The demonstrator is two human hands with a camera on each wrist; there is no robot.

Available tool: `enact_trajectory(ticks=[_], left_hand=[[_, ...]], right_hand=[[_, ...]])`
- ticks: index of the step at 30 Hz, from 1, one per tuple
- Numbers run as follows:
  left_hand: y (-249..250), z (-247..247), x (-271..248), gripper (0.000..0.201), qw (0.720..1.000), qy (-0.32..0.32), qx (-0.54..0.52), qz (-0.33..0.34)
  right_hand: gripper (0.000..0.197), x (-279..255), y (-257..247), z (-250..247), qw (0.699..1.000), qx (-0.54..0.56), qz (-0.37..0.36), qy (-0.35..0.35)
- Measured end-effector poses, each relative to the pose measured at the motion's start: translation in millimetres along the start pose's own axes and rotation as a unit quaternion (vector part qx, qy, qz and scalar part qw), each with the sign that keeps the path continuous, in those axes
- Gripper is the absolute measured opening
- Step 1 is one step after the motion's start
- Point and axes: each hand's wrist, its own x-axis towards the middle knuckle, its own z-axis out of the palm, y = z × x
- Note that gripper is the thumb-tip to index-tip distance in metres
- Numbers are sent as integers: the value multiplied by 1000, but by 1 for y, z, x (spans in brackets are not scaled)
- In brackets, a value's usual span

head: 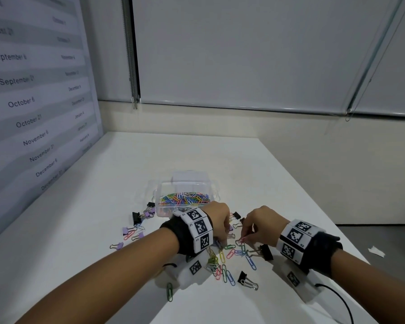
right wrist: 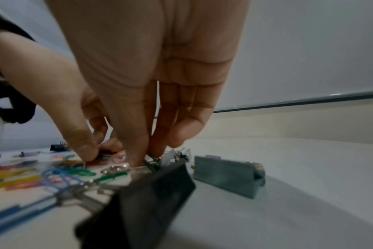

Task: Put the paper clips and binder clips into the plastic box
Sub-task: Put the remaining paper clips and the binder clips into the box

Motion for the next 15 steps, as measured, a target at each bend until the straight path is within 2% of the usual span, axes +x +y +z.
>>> enact_trajectory(ticks=[4,10,13,15], left_hand=[[-9,-12,-5,10,999,31,-11,-21],[-39,-31,-37,8,997,47,23,-53],[-58,-36,-57,27,995,44,42,-81],[-69,-35,-70,27,993,36,47,-99]], right_hand=[[13,1,-4,-5,999,34,-5,32],[22,5,-22,1,995,86,-52,15],[26,10,-30,8,996,56,-69,15],[28,14,-36,13,996,35,-80,0]])
